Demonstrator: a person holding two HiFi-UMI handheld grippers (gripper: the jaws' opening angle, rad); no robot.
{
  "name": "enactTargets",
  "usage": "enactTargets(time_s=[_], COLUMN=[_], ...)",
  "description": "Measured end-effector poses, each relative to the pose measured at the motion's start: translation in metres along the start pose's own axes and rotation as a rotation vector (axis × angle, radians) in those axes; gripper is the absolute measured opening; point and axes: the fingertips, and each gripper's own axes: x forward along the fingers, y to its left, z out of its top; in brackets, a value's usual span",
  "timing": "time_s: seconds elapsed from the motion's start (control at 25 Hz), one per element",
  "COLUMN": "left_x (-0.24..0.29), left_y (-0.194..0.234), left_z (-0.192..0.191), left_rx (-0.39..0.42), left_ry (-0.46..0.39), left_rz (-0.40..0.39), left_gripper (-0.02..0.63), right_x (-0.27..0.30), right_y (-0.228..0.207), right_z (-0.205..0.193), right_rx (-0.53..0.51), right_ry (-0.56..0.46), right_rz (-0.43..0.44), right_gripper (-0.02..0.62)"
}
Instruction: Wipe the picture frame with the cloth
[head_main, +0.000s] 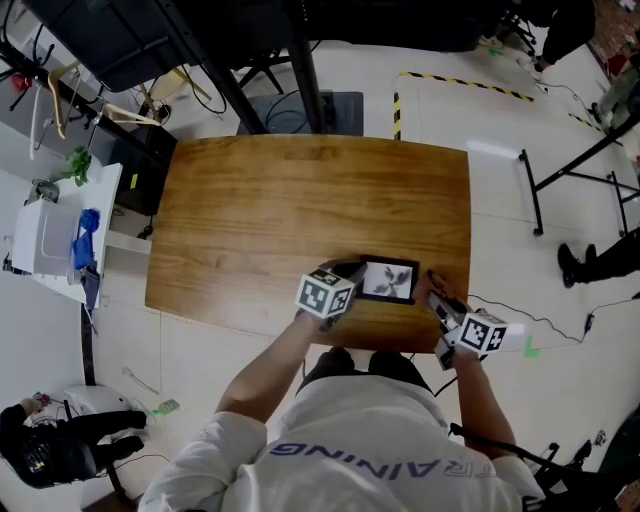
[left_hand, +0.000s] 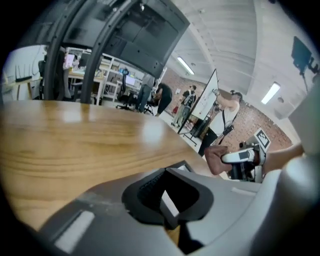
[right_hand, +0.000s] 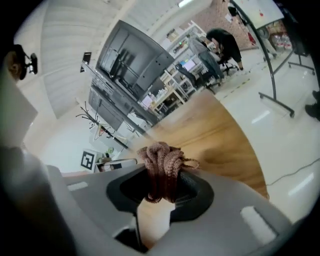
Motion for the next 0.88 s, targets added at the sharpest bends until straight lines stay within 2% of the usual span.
enactTargets(time_s=[0.2,0.28,0.36,0.52,0.64,0.72,0.88], left_x=[-0.056,-0.080,-0.104,-0.138,-0.152,-0.152,-0.147], left_y=[-0.023,-0.034,-0.042,-0.052,-0.057,-0.055,-0.051], left_z=[0.040,0.062,0.084,0.117,0.138,0.143,0.142], left_rx=[0.110,0.143,0.164,0.171,0.209,0.237,0.223], left_ry=[-0.229,-0.315,-0.387,-0.487,-0.551,-0.565,-0.567], left_rz=[0.126,0.151,0.170,0.196,0.209,0.216,0.214], left_gripper=[0.006,0.006,0.006,0.006,0.006,0.006,0.006], right_x=[-0.043,-0.056,-0.064,-0.077,-0.085,-0.090,-0.097], right_y=[0.029,0.050,0.074,0.105,0.114,0.113,0.103], right_z=[0.072,0.097,0.118,0.144,0.158,0.164,0.170], right_rx=[-0.255,-0.367,-0.436,-0.481,-0.508,-0.518,-0.505], right_ry=[-0.291,-0.365,-0.420,-0.484,-0.515,-0.527,-0.537], right_rz=[-0.051,-0.059,-0.046,-0.040,-0.052,-0.064,-0.094], right_gripper=[0.114,0.114,0.114,0.114,0.114,0.114,0.112])
